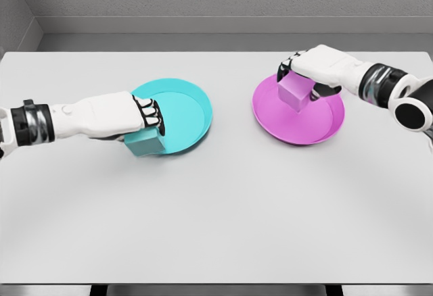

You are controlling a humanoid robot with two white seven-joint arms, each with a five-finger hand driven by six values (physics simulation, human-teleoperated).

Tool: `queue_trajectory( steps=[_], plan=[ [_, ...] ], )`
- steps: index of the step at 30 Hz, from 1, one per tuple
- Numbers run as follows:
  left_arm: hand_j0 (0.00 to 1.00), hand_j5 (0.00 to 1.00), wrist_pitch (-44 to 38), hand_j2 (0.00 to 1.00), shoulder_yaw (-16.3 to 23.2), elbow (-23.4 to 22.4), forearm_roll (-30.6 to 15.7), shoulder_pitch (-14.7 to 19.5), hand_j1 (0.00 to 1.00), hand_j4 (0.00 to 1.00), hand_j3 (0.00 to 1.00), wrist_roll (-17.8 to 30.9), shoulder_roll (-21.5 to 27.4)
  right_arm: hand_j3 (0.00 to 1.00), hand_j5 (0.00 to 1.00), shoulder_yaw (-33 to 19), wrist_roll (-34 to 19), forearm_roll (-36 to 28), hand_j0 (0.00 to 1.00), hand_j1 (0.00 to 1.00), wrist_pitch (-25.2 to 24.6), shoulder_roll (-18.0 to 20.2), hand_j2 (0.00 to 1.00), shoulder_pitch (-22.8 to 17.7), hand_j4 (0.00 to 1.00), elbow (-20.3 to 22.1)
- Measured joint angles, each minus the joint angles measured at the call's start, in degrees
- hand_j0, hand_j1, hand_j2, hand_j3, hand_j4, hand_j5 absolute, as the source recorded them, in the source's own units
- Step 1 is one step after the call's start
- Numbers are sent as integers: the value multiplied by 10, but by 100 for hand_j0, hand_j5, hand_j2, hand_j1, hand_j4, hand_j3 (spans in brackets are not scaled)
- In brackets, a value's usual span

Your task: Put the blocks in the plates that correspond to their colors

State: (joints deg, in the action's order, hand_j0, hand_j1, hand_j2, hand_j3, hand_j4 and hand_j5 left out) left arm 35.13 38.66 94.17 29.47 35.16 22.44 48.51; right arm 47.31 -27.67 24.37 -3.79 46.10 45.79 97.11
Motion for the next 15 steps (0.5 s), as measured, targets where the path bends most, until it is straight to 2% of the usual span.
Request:
queue_trajectory(
  steps=[4, 5, 6, 13, 14, 15],
  plan=[
    [35, 35, 0, 35, 8, -53, 11, 31, 35, 35, 35, 1, -37, 57, 57, 0, 0, -1, 57, 57, -27, 1, 57, -1, 57, -2],
    [35, 35, 0, 35, 12, -67, 14, 38, 35, 35, 35, 1, -46, 66, 66, 0, 0, -1, 66, 66, -30, 1, 66, -1, 66, -2],
    [35, 35, 0, 35, 14, -80, 16, 40, 35, 35, 35, 2, -54, 100, 100, 0, 1, -2, 100, 100, -34, 1, 100, -4, 100, -2],
    [38, 38, 0, 38, 23, -158, 40, 65, 38, 38, 38, 2, -106, 100, 100, 2, 5, -1, 100, 100, -59, -1, 100, -4, 100, -1],
    [42, 42, 0, 42, 24, -165, 43, 66, 42, 42, 42, 2, -110, 100, 100, 2, 5, -1, 100, 100, -60, -1, 100, -4, 100, 0],
    [55, 55, 0, 55, 25, -170, 44, 66, 55, 55, 55, 2, -114, 100, 100, 3, 5, -1, 100, 100, -61, -1, 100, -4, 100, 0]
  ],
)
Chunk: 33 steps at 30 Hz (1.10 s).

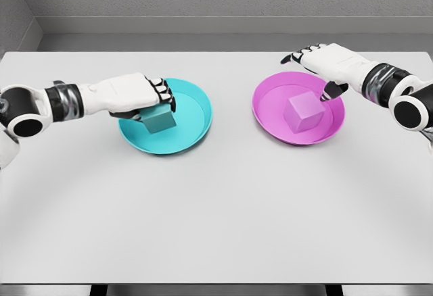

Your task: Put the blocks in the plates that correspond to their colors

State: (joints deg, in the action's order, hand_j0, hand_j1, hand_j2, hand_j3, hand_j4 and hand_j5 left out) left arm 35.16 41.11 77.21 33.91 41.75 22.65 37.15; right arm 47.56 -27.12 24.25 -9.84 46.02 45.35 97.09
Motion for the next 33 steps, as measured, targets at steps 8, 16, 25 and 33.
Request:
queue_trajectory(
  steps=[8, 16, 25, 33],
  plan=[
    [100, 100, 0, 100, 1, -24, 4, 10, 100, 100, 100, 0, -20, 100, 100, -22, 0, -7, 100, 100, 68, 24, 100, -11, 100, 7],
    [100, 100, -1, 100, -6, -23, -14, 16, 100, 100, 100, -4, 3, 100, 100, -90, -1, -32, 100, 100, 269, 73, 100, -56, 100, 7],
    [100, 100, -1, 100, -13, 41, -108, 2, 100, 100, 100, -6, 159, 100, 100, -185, 0, -32, 100, 100, 423, 123, 100, -191, 100, -4],
    [100, 100, 0, 100, -34, 63, -121, -47, 100, 100, 100, -3, 228, 100, 100, -223, 0, -32, 100, 100, 448, 133, 100, -196, 100, -26]
  ],
)
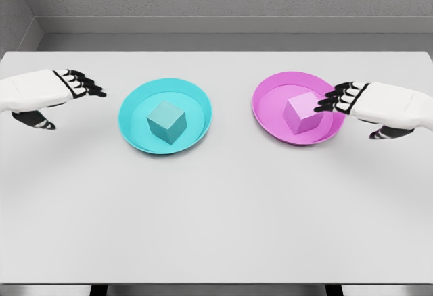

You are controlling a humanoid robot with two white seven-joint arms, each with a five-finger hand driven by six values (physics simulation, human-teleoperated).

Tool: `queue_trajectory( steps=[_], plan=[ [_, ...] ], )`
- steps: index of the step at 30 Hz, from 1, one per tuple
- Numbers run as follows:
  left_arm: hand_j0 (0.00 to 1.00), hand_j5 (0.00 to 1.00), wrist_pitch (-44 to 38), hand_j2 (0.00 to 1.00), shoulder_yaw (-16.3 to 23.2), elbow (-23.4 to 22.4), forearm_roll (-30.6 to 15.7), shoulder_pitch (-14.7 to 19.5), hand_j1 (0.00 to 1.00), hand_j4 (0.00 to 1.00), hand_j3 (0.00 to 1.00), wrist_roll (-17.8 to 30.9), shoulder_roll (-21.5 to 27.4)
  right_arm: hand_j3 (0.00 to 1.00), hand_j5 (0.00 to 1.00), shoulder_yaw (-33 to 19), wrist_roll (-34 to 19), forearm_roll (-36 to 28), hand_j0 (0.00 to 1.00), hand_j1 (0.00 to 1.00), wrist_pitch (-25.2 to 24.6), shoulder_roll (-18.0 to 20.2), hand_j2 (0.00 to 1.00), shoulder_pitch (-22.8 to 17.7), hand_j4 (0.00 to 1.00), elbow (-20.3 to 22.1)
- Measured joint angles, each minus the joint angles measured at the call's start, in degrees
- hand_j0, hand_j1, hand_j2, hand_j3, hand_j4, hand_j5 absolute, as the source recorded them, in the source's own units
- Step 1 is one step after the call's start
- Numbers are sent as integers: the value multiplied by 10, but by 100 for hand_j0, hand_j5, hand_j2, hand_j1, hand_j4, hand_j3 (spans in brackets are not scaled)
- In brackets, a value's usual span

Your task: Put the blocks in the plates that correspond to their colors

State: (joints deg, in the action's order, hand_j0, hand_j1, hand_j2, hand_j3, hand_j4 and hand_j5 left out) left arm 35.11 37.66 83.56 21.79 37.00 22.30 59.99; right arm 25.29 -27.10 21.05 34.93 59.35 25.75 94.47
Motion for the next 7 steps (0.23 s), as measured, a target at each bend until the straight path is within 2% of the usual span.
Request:
queue_trajectory(
  steps=[7],
  plan=[
    [100, 100, 0, 100, -4, 1, -1, 0, 100, 100, 100, 2, 6, 100, 100, -3, 0, 0, 100, 100, 2, 0, 100, 0, 100, -1]
  ],
)
